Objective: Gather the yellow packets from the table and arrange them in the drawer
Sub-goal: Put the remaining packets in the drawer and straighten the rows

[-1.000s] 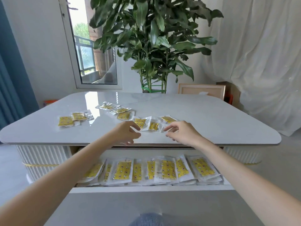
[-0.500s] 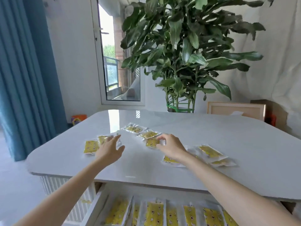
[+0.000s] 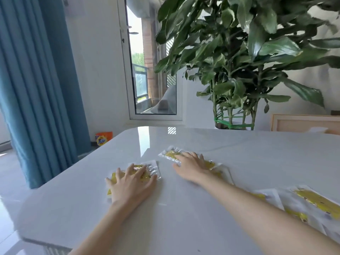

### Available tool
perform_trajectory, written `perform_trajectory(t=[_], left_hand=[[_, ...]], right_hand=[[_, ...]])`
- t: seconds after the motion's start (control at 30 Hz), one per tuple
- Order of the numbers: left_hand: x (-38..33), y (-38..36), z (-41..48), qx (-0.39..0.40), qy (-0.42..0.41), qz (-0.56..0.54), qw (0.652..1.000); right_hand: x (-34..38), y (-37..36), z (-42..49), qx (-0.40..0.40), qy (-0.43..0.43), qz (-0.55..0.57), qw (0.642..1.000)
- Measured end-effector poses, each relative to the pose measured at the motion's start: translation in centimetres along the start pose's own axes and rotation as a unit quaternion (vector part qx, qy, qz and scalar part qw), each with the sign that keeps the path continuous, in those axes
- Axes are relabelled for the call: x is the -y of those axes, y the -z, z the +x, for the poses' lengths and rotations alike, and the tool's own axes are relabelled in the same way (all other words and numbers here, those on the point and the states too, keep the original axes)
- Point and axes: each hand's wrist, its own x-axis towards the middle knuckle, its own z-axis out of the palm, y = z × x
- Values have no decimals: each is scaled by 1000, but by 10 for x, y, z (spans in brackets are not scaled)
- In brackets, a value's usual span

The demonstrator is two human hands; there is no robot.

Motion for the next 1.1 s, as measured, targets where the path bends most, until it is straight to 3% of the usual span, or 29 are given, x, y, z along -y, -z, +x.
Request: perform_trajectory(t=[0.17,0.53,0.83,1.0,1.1], left_hand=[[1,-3,8,10,-1,2,1000],[-2,14,-28,41,-4,-7,999],[-13,42,-76,113,-18,-62,991],[-13,59,-87,80,39,-171,981],[-3,66,-84,82,93,-143,982]], right_hand=[[9,-12,21,69,-22,-18,997],[12,8,-37,58,13,-6,998],[4,32,-112,90,25,11,996],[3,51,-129,45,-8,76,996],[-1,61,-126,-3,-51,129,990]])
